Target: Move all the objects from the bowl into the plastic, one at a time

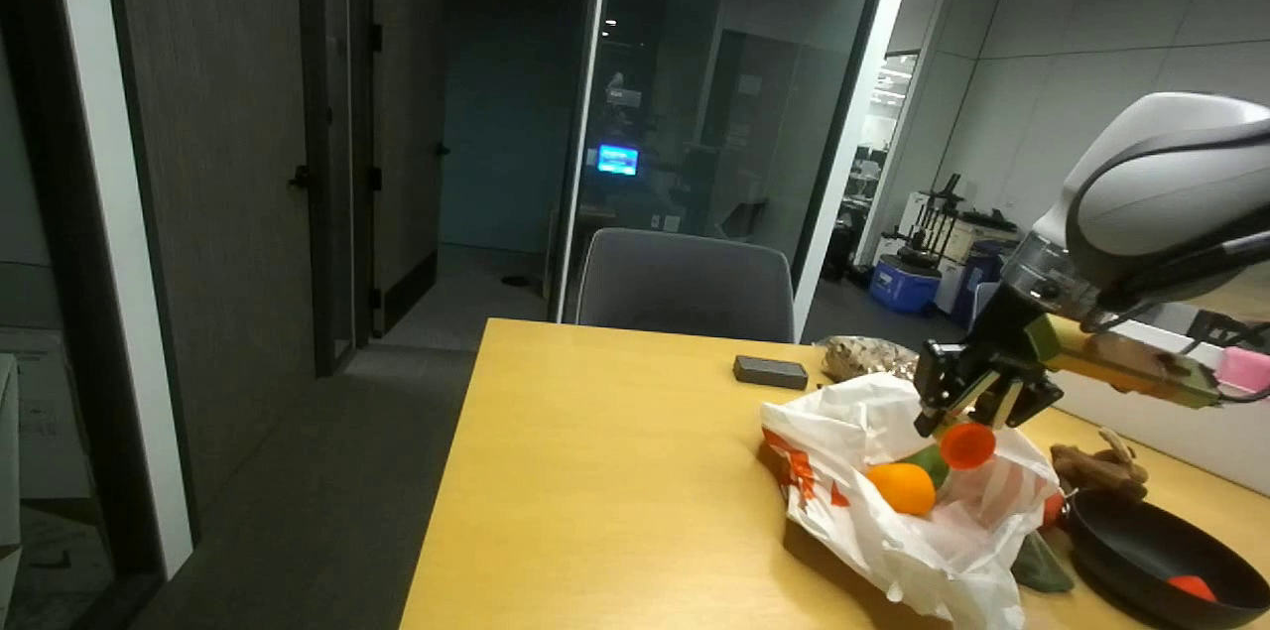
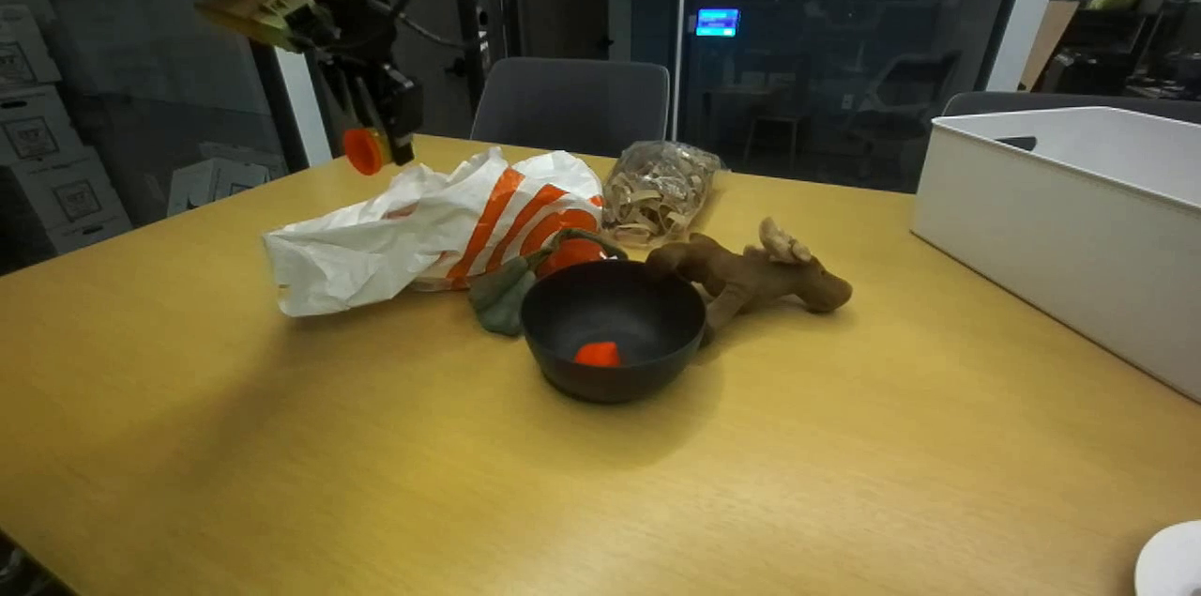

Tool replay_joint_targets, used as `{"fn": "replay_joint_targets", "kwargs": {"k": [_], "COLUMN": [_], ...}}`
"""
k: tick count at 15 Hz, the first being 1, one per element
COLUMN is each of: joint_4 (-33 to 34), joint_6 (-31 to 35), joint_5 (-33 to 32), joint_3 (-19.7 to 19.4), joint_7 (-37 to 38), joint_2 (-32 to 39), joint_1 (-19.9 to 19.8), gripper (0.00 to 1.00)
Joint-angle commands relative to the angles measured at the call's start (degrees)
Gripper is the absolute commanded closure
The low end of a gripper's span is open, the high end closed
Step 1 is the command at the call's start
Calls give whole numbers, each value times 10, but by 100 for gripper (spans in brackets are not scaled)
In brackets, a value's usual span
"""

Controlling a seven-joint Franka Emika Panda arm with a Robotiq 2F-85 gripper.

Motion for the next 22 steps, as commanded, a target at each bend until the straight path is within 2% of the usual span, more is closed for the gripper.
{"fn": "replay_joint_targets", "kwargs": {"k": [1, 5, 7, 10, 11, 12, 15, 16, 18, 21, 22], "joint_4": [48, 83, 99, 122, 128, 131, 123, 115, 98, 87, 80], "joint_6": [-41, -54, -34, -15, -19, -25, -42, -45, -50, -77, -86], "joint_5": [-7, -120, -189, -256, -265, -265, -184, -125, -24, 120, 131], "joint_3": [-7, -26, -42, -62, -65, -67, -56, -48, -31, -56, -69], "joint_7": [-41, 52, 107, 171, 187, 197, 132, 84, -6, -114, -106], "joint_2": [73, 132, 155, 175, 180, 181, 161, 144, 105, 47, 28], "joint_1": [-9, -23, -19, -10, -8, -8, -22, -33, -62, -78, -84], "gripper": [82, 82, 82, 82, 32, 31, 10, 2, 0, 0, 0]}}
